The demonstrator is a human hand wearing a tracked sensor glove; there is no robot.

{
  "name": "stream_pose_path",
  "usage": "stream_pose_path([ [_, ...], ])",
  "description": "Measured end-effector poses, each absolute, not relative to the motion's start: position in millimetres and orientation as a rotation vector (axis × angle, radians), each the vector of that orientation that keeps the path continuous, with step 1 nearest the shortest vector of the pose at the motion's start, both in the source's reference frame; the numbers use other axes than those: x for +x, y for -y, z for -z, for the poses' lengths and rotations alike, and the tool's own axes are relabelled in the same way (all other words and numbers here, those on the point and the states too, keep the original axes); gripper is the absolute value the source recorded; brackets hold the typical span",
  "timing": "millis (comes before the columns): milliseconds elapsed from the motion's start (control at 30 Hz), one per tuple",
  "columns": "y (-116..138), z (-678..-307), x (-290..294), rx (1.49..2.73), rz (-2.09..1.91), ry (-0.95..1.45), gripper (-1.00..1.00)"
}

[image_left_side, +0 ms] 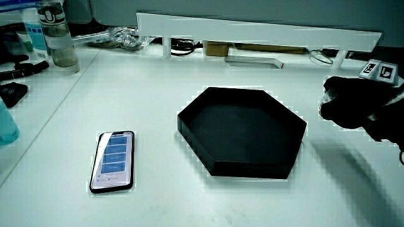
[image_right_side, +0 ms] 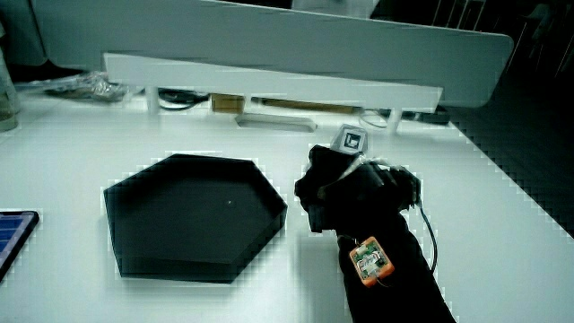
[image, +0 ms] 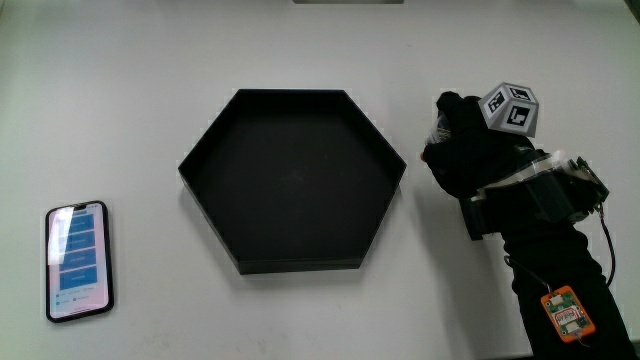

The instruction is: Place paper clip on desk

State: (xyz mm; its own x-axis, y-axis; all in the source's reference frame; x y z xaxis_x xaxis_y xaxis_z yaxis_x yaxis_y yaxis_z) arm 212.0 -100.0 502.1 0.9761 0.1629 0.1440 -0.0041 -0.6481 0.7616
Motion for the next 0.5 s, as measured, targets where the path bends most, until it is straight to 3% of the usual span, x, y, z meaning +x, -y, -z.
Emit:
stream_pose_path([
  [500, 84.6, -528.7, 218.5, 2.238, -0.188, -0.166, 0.0],
])
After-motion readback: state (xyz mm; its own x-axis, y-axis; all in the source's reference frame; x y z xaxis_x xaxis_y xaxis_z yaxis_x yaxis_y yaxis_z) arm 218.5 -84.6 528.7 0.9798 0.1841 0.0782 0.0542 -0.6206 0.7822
